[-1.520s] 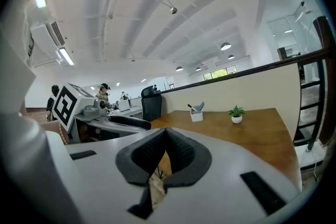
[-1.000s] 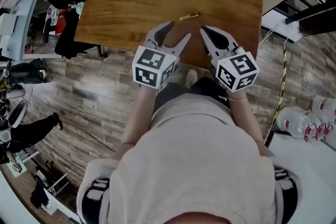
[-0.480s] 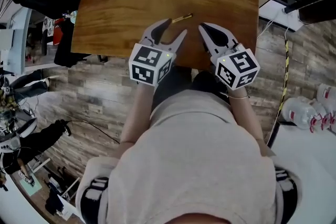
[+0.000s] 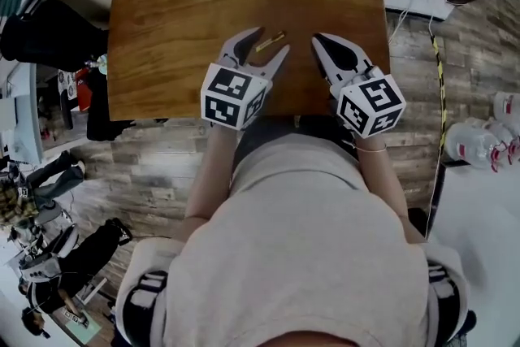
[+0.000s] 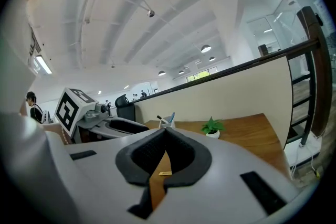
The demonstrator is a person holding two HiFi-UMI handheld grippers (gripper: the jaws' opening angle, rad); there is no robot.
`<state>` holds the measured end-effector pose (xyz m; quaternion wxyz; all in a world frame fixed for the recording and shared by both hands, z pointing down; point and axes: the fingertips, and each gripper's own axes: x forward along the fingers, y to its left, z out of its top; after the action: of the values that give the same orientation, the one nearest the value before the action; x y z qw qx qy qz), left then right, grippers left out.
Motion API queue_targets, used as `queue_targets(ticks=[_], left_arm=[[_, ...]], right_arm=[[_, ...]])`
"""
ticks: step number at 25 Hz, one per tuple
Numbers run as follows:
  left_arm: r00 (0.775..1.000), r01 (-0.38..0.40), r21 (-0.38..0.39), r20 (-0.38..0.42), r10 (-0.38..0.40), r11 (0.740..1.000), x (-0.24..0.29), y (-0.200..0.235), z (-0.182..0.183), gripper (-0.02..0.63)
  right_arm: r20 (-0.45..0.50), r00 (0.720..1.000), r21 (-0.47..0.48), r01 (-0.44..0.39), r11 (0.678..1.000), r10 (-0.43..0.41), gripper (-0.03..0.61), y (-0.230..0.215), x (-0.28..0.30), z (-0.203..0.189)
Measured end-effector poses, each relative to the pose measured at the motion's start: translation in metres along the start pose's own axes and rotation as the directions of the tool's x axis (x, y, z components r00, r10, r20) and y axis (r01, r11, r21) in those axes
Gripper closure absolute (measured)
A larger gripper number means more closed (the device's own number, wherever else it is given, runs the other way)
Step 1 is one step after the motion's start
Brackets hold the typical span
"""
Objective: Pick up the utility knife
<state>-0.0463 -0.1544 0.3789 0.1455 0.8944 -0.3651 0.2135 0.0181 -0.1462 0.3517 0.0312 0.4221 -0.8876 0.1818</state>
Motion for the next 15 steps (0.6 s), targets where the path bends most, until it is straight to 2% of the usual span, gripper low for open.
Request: queue_targets(ticks=[5,15], left_arm=[[0.999,0.029,0.035,-0.025,-0.028,0.999,0.009,0.016,0.004,0.385],[0.988,0.101,0.068,-0.124,-0.092,0.993,0.026,0.028,-0.02,0.385]], right_arm=[[-0.005,0.999,0.011,0.036,0.999,-0.036,0.566,-0.006,0.009,0.0],[-0.062,0.995,0.042,0.077,0.996,-0.075,0.566,-0.011,0.021,-0.019]])
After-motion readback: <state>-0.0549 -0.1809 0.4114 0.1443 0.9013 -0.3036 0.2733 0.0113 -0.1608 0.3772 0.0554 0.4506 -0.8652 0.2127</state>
